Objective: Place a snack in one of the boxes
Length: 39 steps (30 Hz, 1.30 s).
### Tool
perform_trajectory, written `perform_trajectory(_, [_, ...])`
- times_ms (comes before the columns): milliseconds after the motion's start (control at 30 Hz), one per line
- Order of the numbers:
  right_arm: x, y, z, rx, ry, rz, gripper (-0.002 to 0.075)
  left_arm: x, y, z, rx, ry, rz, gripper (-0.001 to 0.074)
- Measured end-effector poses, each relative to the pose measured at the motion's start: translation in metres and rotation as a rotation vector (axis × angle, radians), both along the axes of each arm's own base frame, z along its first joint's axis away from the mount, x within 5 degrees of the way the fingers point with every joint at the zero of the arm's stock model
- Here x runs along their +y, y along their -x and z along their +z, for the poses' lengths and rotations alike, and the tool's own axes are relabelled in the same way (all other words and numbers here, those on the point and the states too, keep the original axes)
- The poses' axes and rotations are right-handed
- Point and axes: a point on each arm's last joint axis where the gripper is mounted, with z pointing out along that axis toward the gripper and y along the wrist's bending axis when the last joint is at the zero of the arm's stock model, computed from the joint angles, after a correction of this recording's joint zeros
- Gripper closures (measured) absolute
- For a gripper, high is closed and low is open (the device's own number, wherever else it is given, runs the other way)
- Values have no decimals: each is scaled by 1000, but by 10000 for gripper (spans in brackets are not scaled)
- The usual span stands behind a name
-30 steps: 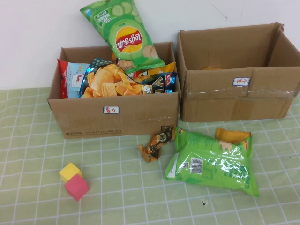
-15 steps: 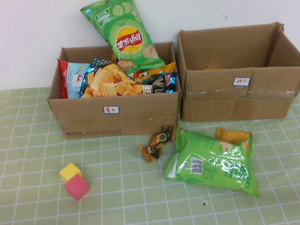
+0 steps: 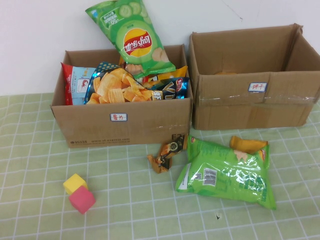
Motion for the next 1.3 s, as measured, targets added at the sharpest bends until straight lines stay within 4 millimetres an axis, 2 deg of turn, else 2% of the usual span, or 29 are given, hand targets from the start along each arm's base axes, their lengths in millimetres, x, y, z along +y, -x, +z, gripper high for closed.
perform_trajectory(67, [-5, 7, 4, -70, -2, -43, 715, 0, 0, 0, 0, 0, 0, 736])
perform_trajectory(167, [-10, 12, 1, -151, 5, -88, 715, 0, 0, 0, 0, 0, 0, 736])
perform_trajectory(233, [-11, 12, -10, -188, 4, -114, 715, 0, 0, 0, 0, 0, 0, 736])
perform_trajectory(467, [-17, 21, -64, -208, 10, -206, 715, 0, 0, 0, 0, 0, 0, 736])
perform_trajectory(533, [-18, 22, -72, -196, 13, -223, 715, 0, 0, 0, 0, 2, 0, 736])
perform_trajectory(767, [-19, 24, -73, -174, 77, -212, 715, 0, 0, 0, 0, 5, 0, 736])
perform_trajectory(1300, [-15, 24, -74, -169, 39, -171, 715, 0, 0, 0, 0, 5, 0, 736])
